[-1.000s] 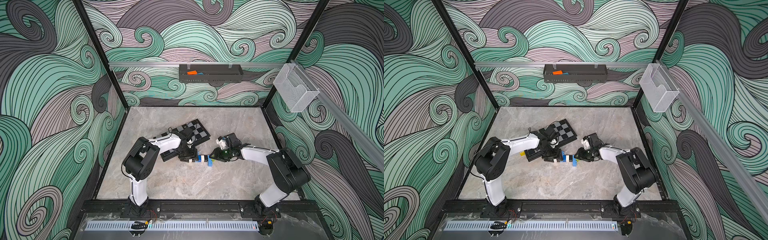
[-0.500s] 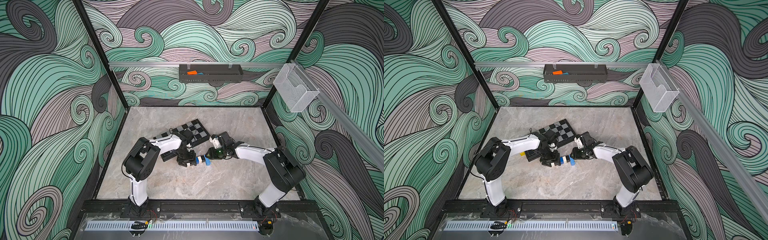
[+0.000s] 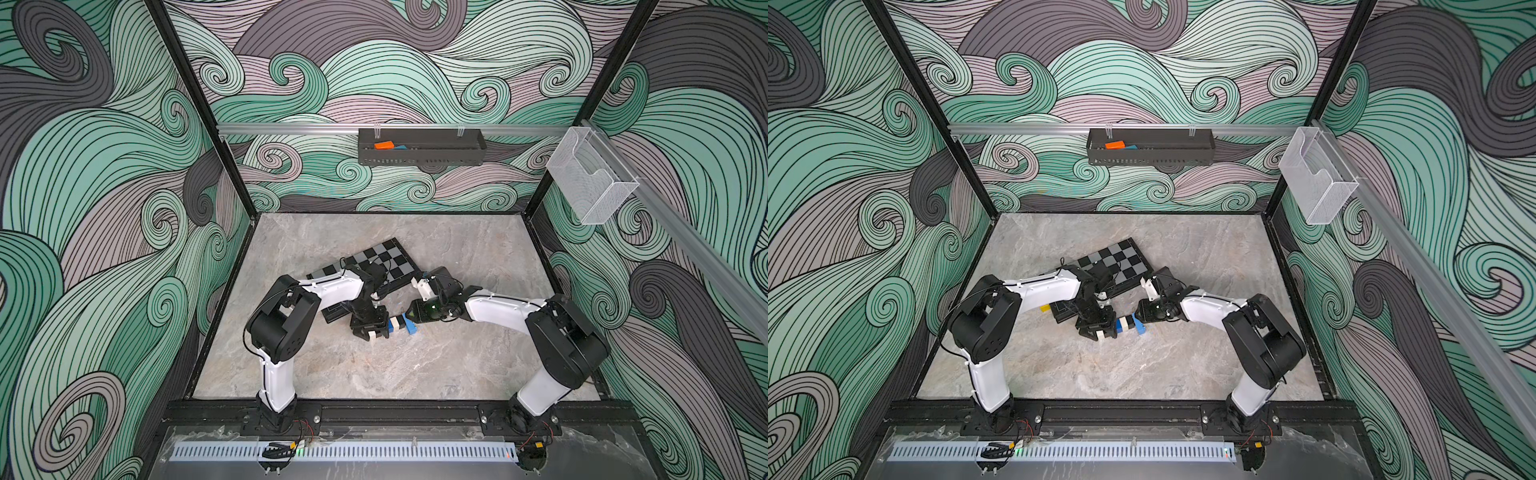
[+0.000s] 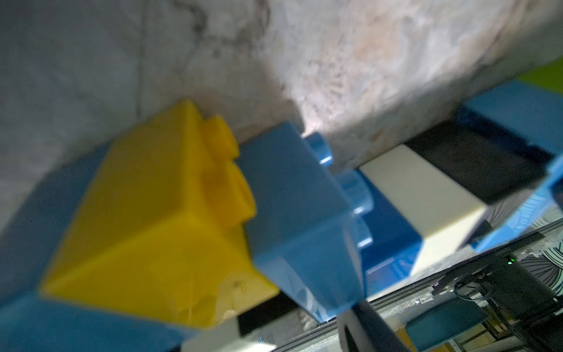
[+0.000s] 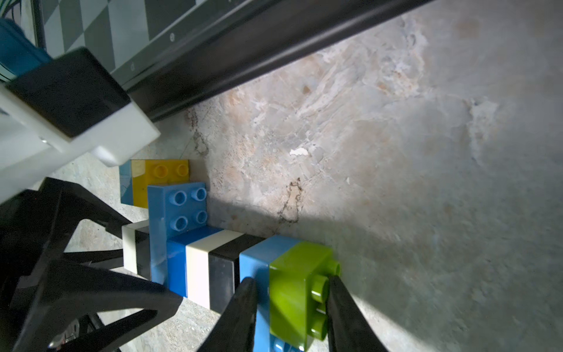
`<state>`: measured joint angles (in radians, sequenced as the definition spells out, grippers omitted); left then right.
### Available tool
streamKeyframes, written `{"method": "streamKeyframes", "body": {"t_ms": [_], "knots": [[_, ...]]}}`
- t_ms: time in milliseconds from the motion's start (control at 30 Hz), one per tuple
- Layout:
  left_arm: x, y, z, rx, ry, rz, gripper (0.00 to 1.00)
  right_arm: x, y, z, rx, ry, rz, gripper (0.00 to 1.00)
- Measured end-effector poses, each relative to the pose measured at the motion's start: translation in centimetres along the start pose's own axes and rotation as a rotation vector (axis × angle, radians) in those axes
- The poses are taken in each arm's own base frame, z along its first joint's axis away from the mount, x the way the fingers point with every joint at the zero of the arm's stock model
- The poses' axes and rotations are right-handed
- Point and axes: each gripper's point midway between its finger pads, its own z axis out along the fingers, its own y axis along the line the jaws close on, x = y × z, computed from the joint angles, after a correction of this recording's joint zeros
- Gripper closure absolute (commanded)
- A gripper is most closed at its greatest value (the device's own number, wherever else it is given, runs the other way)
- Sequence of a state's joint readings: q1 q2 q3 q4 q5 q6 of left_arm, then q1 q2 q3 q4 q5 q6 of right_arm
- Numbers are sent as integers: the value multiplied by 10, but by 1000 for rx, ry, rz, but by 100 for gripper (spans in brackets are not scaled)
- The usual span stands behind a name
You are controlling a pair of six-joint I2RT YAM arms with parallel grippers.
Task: Assemble a giraffe with lego
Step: Assemble the lego brick at the center of the board.
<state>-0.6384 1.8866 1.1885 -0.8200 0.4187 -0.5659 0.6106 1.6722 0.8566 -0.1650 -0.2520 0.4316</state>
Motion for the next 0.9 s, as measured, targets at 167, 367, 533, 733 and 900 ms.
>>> {"method": "streamKeyframes", "body": {"t_ms": [167, 367, 533, 733, 900], "knots": [[6, 2, 2, -20, 18, -11, 38, 2, 5, 1, 4, -19, -33, 63], [20, 9, 5, -50, 62, -32, 38, 3, 13, 7, -38, -20, -51, 63], [34, 17, 8, -83, 110, -63, 38, 2, 24, 17, -110, -14, -58, 63], [54, 24, 13, -115, 178, -92, 37, -3, 41, 31, -221, 1, -106, 63], [57, 24, 14, -120, 183, -94, 37, 0, 41, 31, -226, 8, -157, 63]]}}
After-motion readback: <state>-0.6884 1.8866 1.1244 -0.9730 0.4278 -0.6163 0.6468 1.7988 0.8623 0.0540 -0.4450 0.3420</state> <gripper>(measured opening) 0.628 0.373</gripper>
